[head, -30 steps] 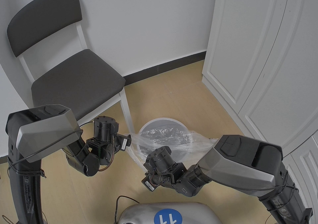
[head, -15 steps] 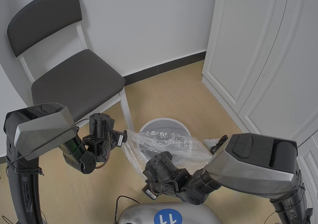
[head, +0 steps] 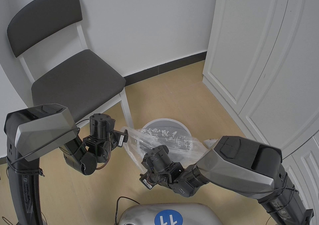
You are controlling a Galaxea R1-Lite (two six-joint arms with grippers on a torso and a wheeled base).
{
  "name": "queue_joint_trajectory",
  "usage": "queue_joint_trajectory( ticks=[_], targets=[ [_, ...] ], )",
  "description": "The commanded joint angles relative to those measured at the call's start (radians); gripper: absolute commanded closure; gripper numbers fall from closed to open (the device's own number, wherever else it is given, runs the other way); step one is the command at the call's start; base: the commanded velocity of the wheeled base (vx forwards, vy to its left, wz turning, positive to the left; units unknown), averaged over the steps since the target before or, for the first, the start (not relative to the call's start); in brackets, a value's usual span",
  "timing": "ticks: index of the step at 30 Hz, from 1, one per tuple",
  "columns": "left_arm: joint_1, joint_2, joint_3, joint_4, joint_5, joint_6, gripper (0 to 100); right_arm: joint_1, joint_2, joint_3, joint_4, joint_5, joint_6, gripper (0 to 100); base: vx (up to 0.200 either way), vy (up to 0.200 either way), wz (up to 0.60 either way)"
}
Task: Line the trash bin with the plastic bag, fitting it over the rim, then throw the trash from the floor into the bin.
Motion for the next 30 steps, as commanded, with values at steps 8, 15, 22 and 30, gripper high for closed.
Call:
queue_joint_trajectory(
  ticks=[8,15,22,30],
  targets=[
    [-0.005,0.005,0.012,-0.015,-0.001,0.003,0,0.019,-0.133,0.16,-0.006,-0.004,0.0,0,0.0,0.0,0.0],
    [-0.008,0.008,0.021,-0.015,-0.003,0.004,0,0.035,-0.291,0.284,-0.003,-0.053,-0.007,0,0.0,0.0,0.0],
    [0.03,0.1,0.007,-0.035,0.017,0.119,0,-0.015,-0.281,0.28,-0.006,-0.123,-0.156,0,0.0,0.0,0.0],
    [0.055,0.142,-0.037,-0.072,0.052,0.124,0,-0.075,-0.189,0.234,-0.009,-0.128,-0.28,0,0.0,0.0,0.0]
  ],
)
